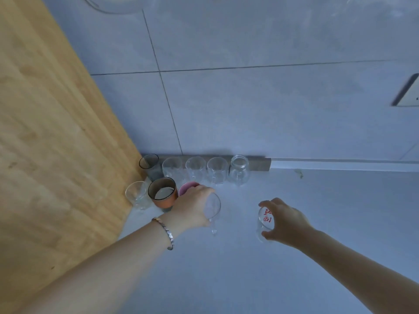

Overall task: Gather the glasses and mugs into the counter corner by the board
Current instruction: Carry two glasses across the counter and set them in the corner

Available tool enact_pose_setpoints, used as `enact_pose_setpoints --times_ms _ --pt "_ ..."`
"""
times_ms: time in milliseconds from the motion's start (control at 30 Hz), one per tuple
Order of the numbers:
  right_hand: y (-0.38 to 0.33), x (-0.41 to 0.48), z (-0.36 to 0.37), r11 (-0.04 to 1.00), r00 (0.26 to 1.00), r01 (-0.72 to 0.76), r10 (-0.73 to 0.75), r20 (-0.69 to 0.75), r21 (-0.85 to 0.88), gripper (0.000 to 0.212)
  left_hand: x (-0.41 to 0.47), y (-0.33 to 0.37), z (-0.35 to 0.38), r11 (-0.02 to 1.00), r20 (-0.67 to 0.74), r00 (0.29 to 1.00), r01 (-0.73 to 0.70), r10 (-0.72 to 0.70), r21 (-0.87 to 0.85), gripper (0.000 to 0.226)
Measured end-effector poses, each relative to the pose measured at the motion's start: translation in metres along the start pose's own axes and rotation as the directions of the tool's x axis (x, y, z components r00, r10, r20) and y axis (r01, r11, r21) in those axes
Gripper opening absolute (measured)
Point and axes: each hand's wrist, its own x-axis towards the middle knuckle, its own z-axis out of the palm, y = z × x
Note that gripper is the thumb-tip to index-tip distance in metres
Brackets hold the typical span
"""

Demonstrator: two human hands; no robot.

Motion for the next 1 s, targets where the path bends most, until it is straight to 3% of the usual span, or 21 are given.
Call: enact_pose_setpoints --times_ms 200,567,667,733,900,1000 --pt "0.011 0.048 -0.006 0.999 1.0 -0.005 0.004 0.018 0.033 0.068 0.076 -0.001 0.009 0.996 0.096 0.995 -0.002 -0.006 0.087 0.082" --pt "0.01 0.085 0.015 0.99 0.997 -0.079 0.077 0.026 0.119 0.067 0.121 -0.033 0.041 0.993 0.249 0.962 -0.12 0.111 0.019 0.079" --pt "0.002 0.09 0.021 0.984 0.994 -0.11 0.108 0.02 0.14 0.068 0.122 -0.041 0.046 0.984 0.241 0.955 -0.175 0.173 -0.012 0.078" --pt "-0.003 0.093 0.024 0.978 0.989 -0.148 0.148 0.011 0.148 0.069 0.12 -0.043 0.045 0.975 0.249 0.949 -0.212 0.191 0.061 0.082" --pt "-0.016 0.115 0.025 0.968 0.977 -0.194 0.206 -0.059 0.16 0.077 0.111 -0.046 0.05 0.98 0.065 0.996 -0.076 0.065 0.181 0.089" --pt "-0.024 0.131 0.031 0.967 0.978 -0.192 0.203 -0.056 0.166 0.076 0.108 -0.048 0.054 0.979 0.019 0.996 -0.085 0.083 0.184 0.085"
